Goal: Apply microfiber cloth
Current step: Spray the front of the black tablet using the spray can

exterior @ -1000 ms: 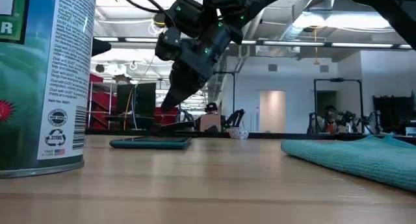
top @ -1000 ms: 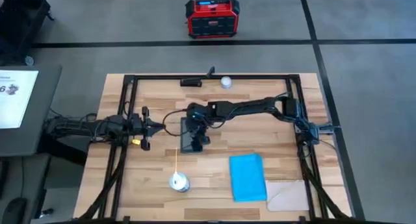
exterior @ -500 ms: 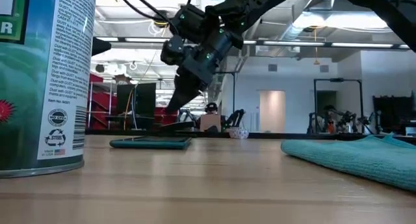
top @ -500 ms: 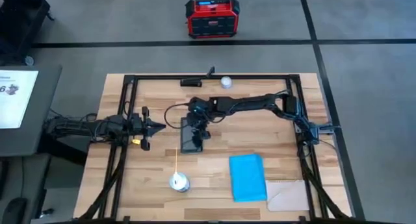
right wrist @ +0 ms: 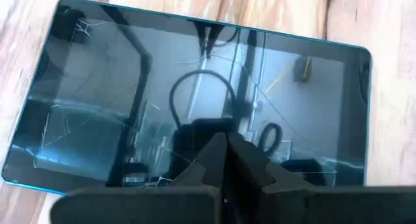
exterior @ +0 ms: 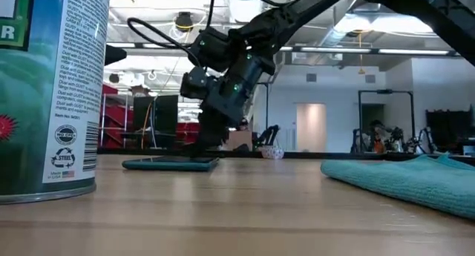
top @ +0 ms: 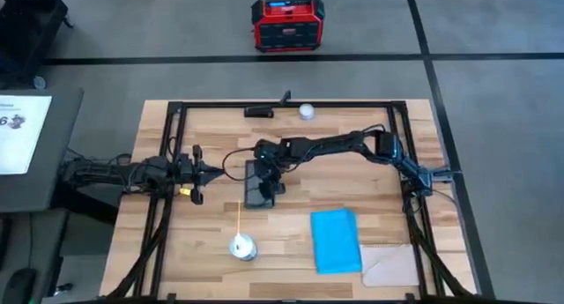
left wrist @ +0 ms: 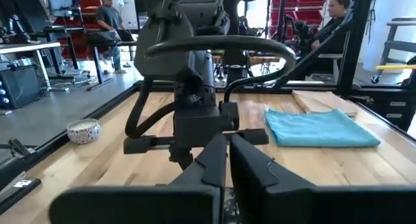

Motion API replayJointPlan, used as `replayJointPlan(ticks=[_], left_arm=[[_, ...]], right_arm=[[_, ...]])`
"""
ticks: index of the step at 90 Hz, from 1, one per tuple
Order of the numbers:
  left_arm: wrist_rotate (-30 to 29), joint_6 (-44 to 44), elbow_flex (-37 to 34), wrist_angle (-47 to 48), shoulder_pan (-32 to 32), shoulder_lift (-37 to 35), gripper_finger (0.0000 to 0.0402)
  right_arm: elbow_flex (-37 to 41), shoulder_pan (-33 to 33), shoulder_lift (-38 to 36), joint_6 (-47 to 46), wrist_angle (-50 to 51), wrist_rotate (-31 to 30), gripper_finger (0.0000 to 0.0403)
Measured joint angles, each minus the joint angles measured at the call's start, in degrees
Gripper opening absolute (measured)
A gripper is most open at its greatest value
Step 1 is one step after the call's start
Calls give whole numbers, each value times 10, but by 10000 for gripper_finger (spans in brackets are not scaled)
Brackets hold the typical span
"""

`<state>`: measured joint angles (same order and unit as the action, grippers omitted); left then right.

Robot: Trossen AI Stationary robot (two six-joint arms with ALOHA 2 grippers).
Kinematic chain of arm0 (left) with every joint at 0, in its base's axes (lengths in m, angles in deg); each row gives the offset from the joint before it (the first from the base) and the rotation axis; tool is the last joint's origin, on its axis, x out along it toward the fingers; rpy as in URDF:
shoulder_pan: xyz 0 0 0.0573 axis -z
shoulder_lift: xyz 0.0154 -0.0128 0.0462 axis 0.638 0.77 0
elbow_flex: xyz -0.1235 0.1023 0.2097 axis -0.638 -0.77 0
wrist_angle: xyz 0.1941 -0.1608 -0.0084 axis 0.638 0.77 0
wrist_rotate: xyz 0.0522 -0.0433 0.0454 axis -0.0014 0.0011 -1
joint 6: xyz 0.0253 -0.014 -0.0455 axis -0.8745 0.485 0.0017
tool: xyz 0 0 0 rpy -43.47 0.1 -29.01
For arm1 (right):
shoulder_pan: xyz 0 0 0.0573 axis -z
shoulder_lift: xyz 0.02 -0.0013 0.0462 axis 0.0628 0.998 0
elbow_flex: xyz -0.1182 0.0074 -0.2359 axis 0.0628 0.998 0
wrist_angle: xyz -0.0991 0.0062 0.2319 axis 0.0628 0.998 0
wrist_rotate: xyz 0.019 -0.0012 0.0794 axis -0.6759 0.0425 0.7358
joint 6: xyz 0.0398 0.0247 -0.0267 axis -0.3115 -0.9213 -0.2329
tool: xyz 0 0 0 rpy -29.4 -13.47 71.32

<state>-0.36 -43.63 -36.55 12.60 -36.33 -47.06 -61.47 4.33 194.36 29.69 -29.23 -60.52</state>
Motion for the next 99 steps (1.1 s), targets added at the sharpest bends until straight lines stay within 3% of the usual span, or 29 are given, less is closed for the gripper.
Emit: replayJointPlan(ticks=[99], left_arm=[[2,39,0,5,0,0,0]], right_arm=[[22,25,-6,4,118,-7,0]])
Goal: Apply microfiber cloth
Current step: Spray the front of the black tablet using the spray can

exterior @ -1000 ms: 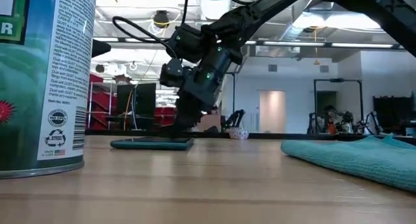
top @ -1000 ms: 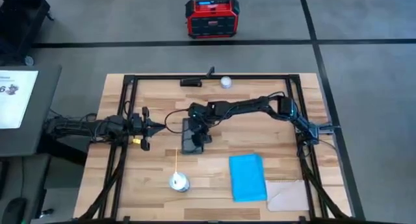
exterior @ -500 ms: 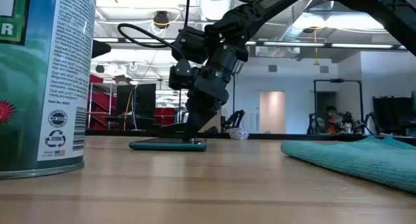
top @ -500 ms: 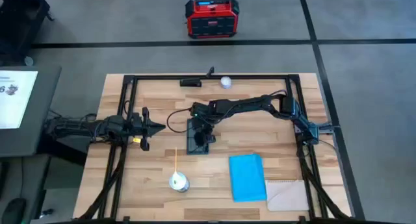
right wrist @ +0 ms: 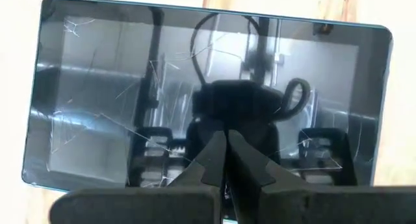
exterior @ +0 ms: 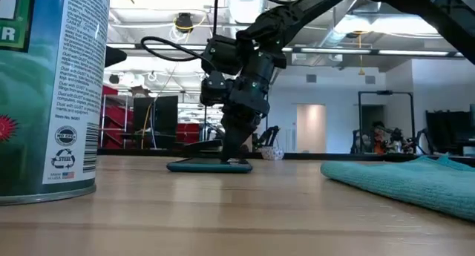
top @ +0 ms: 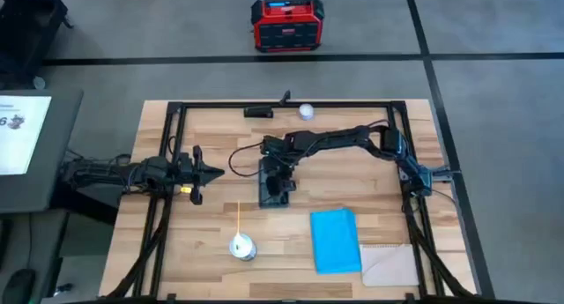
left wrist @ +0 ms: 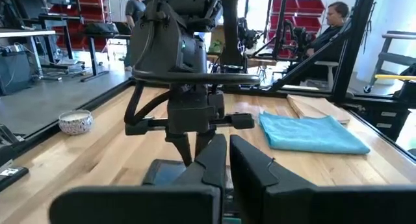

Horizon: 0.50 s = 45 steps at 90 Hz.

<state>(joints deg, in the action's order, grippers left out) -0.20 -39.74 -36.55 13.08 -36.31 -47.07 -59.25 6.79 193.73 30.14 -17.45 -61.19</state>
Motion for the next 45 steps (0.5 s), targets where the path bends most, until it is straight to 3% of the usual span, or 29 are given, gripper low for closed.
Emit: replayJointPlan(ticks=[14,45], left_arm=[[0,0,0,1,0,0,0],[0,0,0,0,0,1,0]], right_arm=[[47,-2,-41,6,-23,-40,0],[267,11,-213,-47,-153,-69,0]])
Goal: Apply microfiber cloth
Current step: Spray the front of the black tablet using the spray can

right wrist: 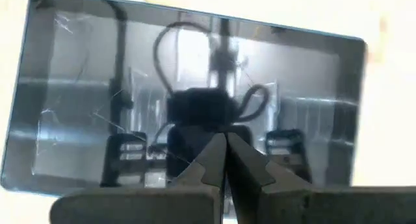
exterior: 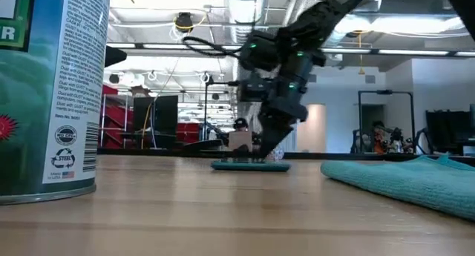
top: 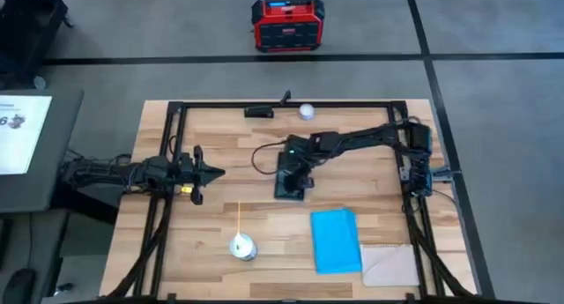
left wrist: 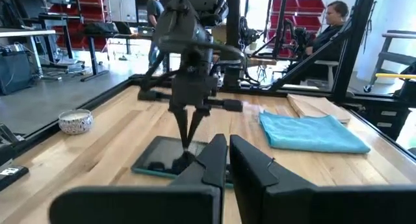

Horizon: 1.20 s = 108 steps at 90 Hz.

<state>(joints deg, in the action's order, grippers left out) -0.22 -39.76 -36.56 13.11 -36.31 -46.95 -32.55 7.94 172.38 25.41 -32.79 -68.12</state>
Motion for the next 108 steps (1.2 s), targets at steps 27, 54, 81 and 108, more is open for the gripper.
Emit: replayJointPlan(ticks=[27,54,81,108], left_arm=[[-24,57,0,-2,0,1,0],[-45,201,0,-12,0,71,0],[-79,346,0,-62,0,196,0],[-74,397,49,-135,0,349,0]], right_arm=[[38,1,-26,-19,-33,3,0],[25,-16,-30,-7,-35,-5,0],[21,-32,-86,-4,-10,-40,0],[43,-36,-169,-26,69,-98,0]])
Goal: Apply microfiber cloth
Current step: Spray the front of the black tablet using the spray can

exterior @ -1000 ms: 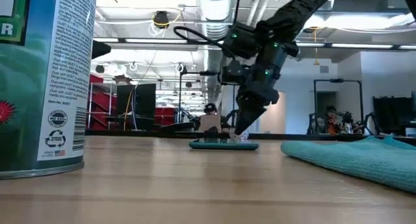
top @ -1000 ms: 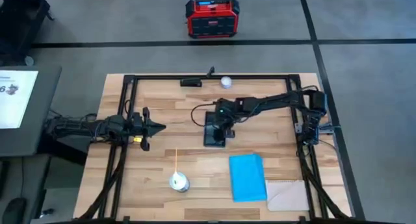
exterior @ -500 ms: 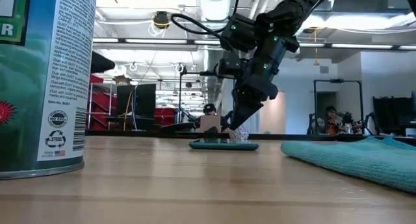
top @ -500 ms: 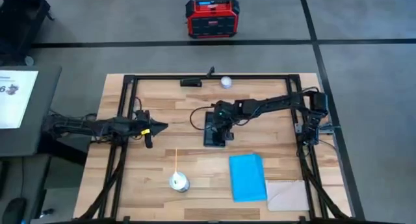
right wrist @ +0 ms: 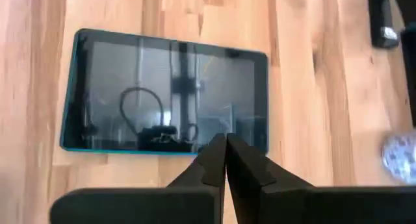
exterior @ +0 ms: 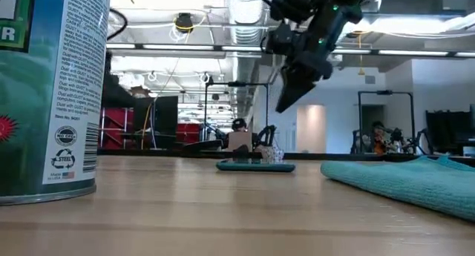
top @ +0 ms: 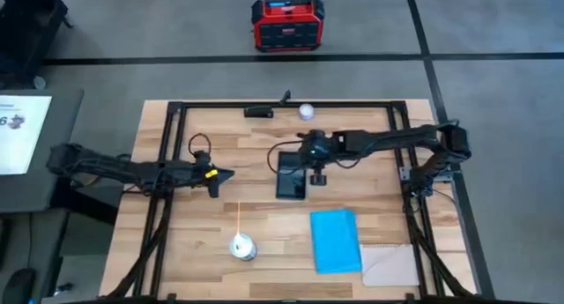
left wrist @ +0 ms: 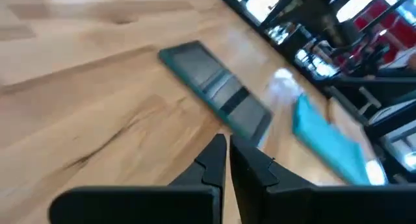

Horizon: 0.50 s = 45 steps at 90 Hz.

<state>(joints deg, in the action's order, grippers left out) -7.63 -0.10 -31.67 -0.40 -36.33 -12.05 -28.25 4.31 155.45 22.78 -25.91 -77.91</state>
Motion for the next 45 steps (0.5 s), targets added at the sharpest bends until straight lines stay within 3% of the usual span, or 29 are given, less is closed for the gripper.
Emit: replayJointPlan(ticks=[24,45], left_arm=[[66,-30,50,-80,-26,151,0],[100,-56,85,-108,-67,263,0]], right_arm=[[76,-5,-56,-60,33,-42,0],[168,-8,-133,-166,61,-35,0]])
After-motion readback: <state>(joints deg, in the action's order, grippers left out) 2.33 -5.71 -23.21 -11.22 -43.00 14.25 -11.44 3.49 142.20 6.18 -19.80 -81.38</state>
